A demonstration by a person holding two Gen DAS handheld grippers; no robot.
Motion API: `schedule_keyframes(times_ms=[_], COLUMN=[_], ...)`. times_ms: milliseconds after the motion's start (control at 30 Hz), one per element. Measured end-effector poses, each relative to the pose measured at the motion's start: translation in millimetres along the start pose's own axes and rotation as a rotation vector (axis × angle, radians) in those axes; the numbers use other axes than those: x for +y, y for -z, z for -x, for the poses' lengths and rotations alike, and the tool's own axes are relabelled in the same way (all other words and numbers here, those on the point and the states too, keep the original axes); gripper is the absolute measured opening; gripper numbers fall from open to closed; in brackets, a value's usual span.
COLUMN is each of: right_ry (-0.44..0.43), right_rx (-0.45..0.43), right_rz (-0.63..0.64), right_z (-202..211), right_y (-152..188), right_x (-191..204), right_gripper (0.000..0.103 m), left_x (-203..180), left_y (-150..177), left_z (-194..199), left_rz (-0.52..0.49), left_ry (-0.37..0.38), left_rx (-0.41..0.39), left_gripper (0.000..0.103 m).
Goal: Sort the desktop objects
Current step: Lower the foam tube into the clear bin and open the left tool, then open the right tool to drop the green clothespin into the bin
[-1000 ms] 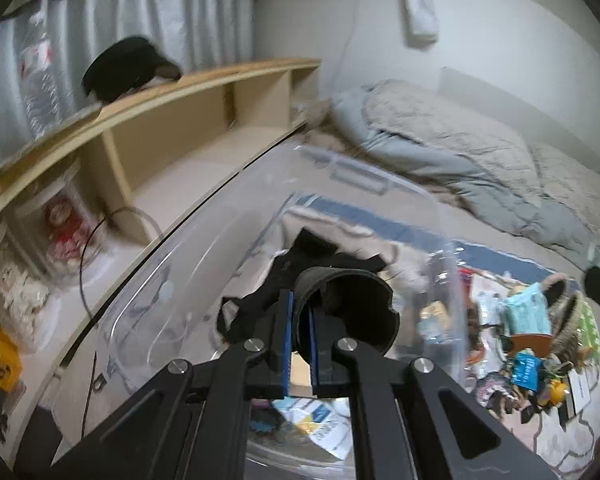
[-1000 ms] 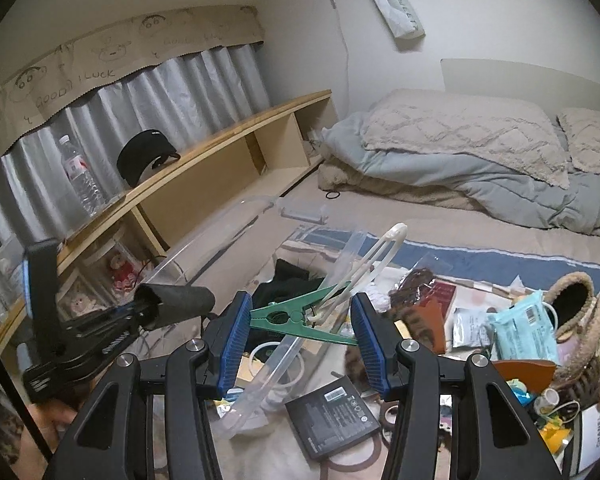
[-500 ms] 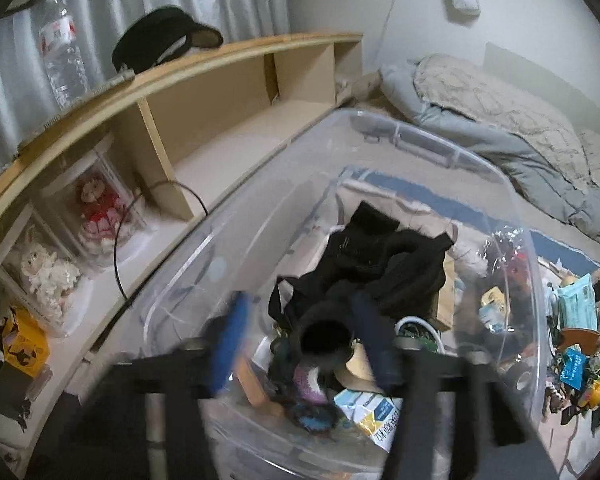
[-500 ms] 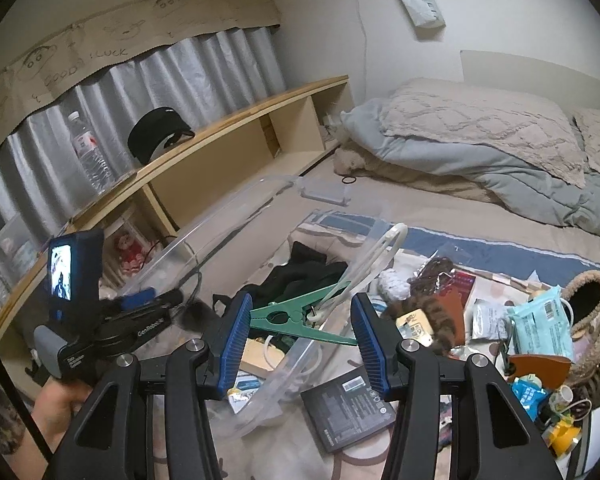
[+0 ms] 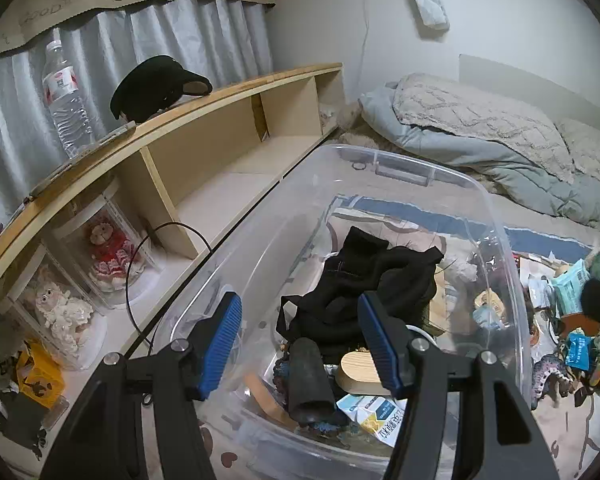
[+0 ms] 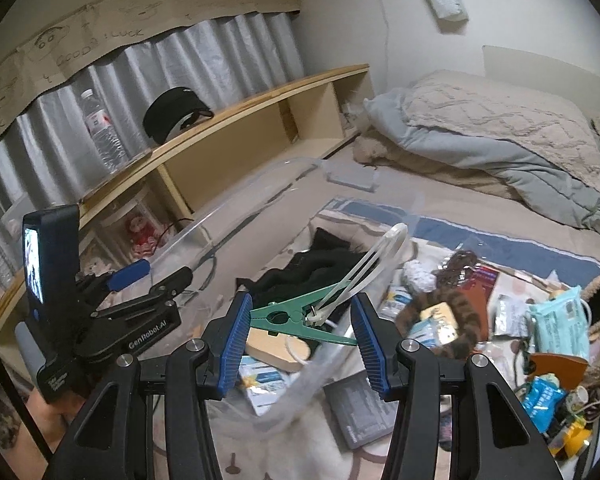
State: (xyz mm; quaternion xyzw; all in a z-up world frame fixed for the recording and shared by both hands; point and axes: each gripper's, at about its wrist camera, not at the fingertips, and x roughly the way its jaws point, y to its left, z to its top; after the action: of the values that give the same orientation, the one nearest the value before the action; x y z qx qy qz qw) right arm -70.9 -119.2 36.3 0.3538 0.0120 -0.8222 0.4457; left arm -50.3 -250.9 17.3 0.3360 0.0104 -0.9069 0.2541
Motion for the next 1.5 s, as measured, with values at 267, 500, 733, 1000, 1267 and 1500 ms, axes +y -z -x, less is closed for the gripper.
schedule_keyframes(times_ms=[267,500,733,1000,1267,1500], right_ry=[-0.049,-0.031,-0.059,-0.036,-0.05,-0.056], right_rx=[0.083,0.18,0.188,0.205,0.165,0.019], right_rz=[0.076,0.12,0.062,0.058,0.033,0.009], right_z=[-31,-59,-67,-68,-58,-27], right_y=[0,8,9,9,6,2], right_x=[25,40,37,36,26,3], right_gripper=[0.052,0.052,0.083,0.084,0.084,0.098], left_x=[19,34,39,41,41,35], left_y=[3,6,8,9,9,8], left_z=[13,16,14,14,16,23], left_rz=[0.035,0.053,0.055,0.055,0.056,0.05], left_ry=[0.004,0.007,0.015,0.017,0.02,0.036], left_rx=[-0.031,-0.044,-0.039,-0.039,-0.041,-0.059], left_gripper=[0.061,0.061,0.061,0.061,0.061,0.082])
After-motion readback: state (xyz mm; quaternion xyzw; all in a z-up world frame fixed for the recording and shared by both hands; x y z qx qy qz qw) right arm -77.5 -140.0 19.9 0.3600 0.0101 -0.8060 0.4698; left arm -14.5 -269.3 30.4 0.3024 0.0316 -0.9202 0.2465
